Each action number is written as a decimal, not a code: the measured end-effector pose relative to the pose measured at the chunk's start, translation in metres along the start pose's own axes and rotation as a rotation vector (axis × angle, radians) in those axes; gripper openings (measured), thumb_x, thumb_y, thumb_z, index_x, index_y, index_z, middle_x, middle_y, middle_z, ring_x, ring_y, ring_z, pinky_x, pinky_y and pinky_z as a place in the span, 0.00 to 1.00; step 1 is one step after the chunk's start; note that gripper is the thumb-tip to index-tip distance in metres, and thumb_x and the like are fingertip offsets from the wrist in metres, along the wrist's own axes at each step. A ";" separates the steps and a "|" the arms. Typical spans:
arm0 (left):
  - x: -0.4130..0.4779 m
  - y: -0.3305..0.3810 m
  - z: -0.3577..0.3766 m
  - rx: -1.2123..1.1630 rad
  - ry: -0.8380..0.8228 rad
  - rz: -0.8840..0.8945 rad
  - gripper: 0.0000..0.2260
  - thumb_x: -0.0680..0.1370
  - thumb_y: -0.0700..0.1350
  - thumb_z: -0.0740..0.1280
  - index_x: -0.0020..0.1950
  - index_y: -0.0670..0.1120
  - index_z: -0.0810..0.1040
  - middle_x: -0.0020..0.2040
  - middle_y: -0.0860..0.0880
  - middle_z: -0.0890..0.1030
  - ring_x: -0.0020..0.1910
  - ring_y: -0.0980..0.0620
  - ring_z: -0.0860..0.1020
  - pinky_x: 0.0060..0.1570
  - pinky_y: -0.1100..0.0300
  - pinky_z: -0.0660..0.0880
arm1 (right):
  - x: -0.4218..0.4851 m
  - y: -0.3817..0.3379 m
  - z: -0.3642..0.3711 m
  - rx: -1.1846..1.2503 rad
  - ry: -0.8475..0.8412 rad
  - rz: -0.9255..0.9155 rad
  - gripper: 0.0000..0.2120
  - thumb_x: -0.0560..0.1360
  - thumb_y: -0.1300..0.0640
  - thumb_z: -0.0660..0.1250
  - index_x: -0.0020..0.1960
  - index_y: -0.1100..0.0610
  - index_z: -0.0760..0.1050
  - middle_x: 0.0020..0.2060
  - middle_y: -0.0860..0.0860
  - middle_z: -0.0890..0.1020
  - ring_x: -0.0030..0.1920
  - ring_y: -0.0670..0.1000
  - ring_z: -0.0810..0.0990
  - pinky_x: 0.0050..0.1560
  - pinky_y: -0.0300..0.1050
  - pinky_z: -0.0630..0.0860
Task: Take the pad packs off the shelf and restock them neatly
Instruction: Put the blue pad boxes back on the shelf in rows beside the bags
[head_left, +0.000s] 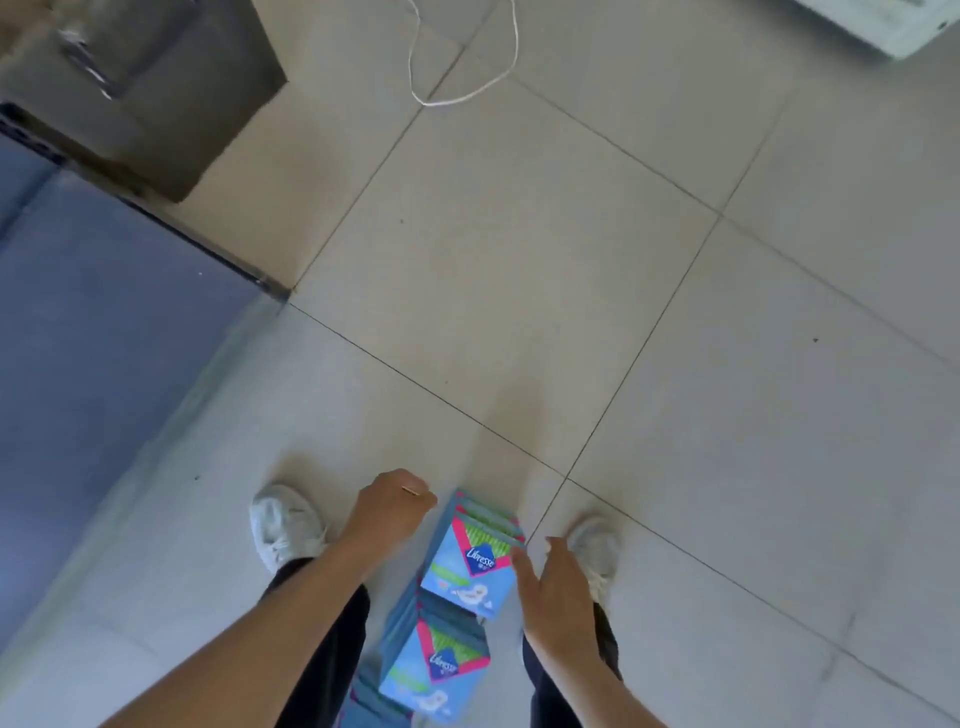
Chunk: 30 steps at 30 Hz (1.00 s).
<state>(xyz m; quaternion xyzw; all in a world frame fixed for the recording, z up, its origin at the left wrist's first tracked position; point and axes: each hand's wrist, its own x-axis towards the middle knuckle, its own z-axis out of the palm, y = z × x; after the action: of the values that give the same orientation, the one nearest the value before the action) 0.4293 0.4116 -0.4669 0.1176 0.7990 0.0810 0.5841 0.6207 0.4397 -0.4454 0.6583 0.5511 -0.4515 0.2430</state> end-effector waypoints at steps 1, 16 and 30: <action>0.013 -0.007 0.015 0.038 -0.017 0.002 0.10 0.74 0.43 0.68 0.55 0.44 0.80 0.57 0.47 0.81 0.57 0.48 0.78 0.51 0.64 0.68 | 0.014 0.011 0.012 0.030 -0.014 0.030 0.25 0.79 0.44 0.58 0.66 0.62 0.66 0.62 0.57 0.75 0.64 0.55 0.72 0.58 0.43 0.66; 0.095 -0.067 0.120 0.264 -0.161 -0.120 0.32 0.68 0.42 0.75 0.67 0.41 0.64 0.62 0.44 0.71 0.54 0.48 0.74 0.40 0.63 0.70 | 0.117 0.061 0.109 0.585 -0.034 0.329 0.18 0.69 0.52 0.72 0.52 0.60 0.70 0.41 0.51 0.79 0.39 0.48 0.78 0.33 0.40 0.72; -0.022 0.047 0.004 -0.225 0.050 0.037 0.25 0.64 0.41 0.76 0.57 0.43 0.71 0.56 0.44 0.76 0.52 0.47 0.77 0.49 0.54 0.76 | 0.043 -0.064 -0.038 0.479 -0.027 -0.034 0.30 0.47 0.50 0.74 0.49 0.56 0.78 0.42 0.53 0.85 0.44 0.54 0.85 0.44 0.50 0.82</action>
<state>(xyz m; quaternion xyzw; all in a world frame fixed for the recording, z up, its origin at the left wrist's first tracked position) 0.4437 0.4503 -0.4355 0.0639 0.7969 0.1838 0.5719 0.5724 0.5102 -0.4534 0.6817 0.4358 -0.5822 0.0799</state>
